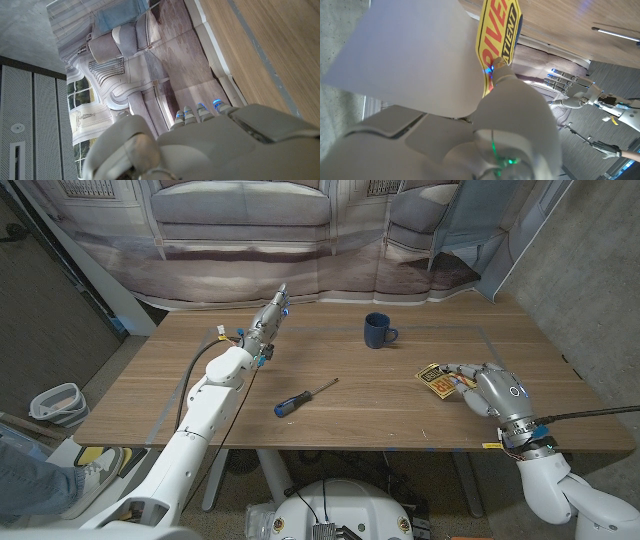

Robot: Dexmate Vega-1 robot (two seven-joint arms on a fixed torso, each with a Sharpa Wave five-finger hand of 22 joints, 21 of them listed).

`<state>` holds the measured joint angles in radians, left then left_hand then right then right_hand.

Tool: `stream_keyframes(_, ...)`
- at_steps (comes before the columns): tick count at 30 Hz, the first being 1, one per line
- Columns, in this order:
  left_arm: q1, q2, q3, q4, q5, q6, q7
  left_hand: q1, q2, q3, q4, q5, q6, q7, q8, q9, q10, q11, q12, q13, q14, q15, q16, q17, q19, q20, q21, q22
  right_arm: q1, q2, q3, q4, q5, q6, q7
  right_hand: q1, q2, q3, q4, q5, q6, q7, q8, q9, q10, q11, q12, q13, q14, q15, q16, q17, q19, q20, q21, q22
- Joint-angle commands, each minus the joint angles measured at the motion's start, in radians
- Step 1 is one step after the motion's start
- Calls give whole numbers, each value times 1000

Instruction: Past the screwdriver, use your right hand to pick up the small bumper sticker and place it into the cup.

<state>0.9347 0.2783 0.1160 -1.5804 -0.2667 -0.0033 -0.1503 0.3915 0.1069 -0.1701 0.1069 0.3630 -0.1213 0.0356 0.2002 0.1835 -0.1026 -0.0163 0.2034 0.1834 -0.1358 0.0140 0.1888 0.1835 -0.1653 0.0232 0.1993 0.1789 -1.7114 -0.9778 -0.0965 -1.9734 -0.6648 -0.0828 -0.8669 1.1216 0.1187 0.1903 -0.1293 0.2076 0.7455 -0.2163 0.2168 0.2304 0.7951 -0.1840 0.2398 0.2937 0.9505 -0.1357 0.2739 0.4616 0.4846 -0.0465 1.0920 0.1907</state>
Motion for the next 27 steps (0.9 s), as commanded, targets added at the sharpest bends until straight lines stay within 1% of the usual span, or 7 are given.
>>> stream_keyframes(1, 8, 1, -5, -14, 5, 6, 8, 11, 2, -7, -1, -2, -2, -1, -4, 4, -5, 1, 0, 6, -4, 0, 0, 2, -1, 6, 2, 4, -1, 20, 29, -5, -14, 31, 17, 12, -1, 1, 0, -2, 7, 0, 3, 2, 5, -2, -6, 3, 5, -99, 5, 3, -5, -148, 9, -1)
stream_keyframes(13, 8, -2, -6, -12, 5, 6, 6, 12, 3, -9, -1, -2, -3, -2, -4, 4, -5, 1, 0, 6, -5, -1, 0, 2, -1, 5, 2, 4, 30, 40, 45, 1, 7, 93, 49, 13, -2, 1, 0, -3, 5, 0, 1, 2, 6, -3, -7, 5, 4, -100, 3, 5, -10, -148, 16, -2)
stream_keyframes(27, 33, 3, -28, -43, 3, 7, 13, 13, 4, -11, -1, -2, -2, 0, -4, 4, -5, 0, 0, 6, -5, -1, 0, 2, -3, 5, 2, 4, 64, 51, 54, 6, -1, 139, 81, 14, -2, 2, 0, -3, 5, 1, 0, 3, 8, 0, -7, 6, 5, -100, 3, 7, -15, -148, 24, -3)
